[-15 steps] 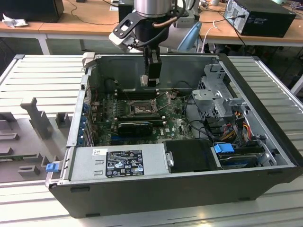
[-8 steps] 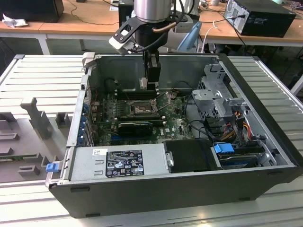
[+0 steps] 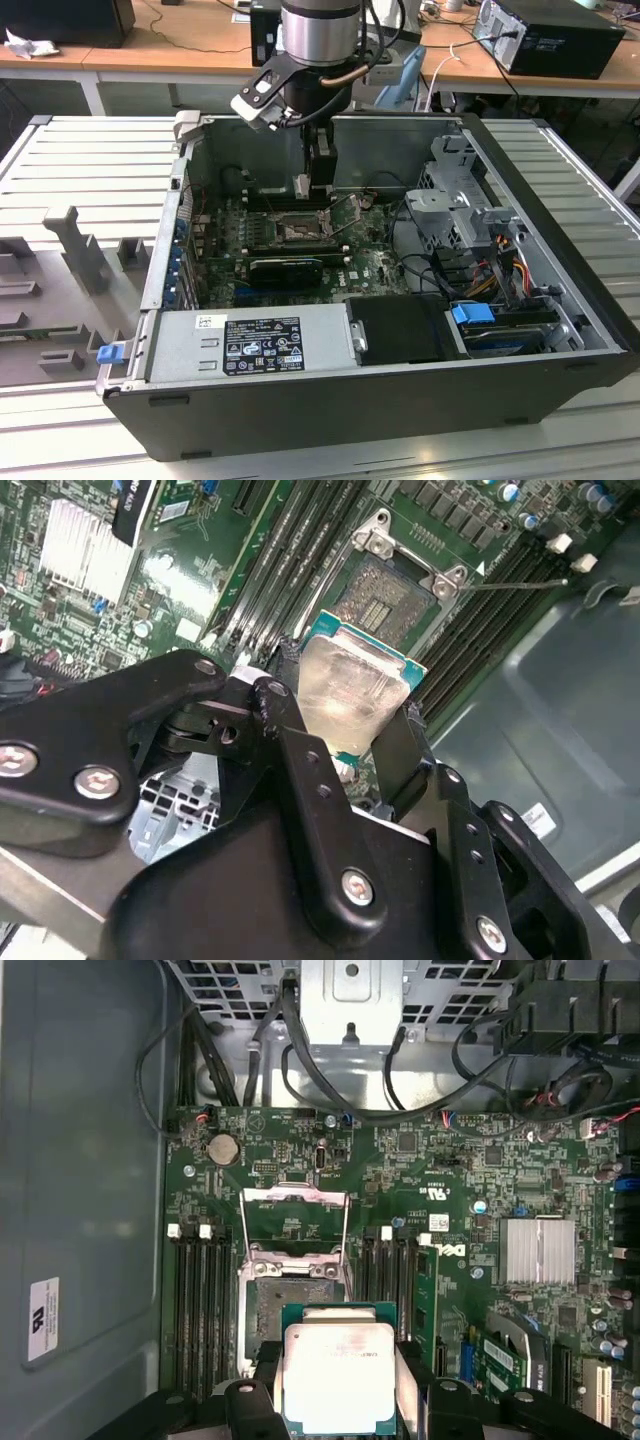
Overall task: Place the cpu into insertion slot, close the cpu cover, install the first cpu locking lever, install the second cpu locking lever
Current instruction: 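Place the cpu into insertion slot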
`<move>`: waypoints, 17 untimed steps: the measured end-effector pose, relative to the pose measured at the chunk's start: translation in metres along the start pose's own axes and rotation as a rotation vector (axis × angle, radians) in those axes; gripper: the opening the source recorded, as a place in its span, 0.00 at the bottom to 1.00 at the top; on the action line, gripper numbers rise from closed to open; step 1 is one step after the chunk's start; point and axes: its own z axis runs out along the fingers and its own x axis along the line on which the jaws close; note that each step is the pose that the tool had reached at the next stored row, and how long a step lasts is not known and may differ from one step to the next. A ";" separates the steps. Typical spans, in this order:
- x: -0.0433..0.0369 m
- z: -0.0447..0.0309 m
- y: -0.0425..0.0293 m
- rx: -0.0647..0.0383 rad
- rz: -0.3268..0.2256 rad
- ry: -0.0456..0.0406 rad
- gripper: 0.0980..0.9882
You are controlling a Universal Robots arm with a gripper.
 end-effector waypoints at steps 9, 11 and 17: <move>-0.0002 0.0124 -0.0020 0.001 0.000 0.0000 0.49; -0.0002 0.0133 -0.0020 0.001 0.000 0.0003 0.49; -0.0004 0.0238 -0.0030 0.001 0.000 0.0000 0.49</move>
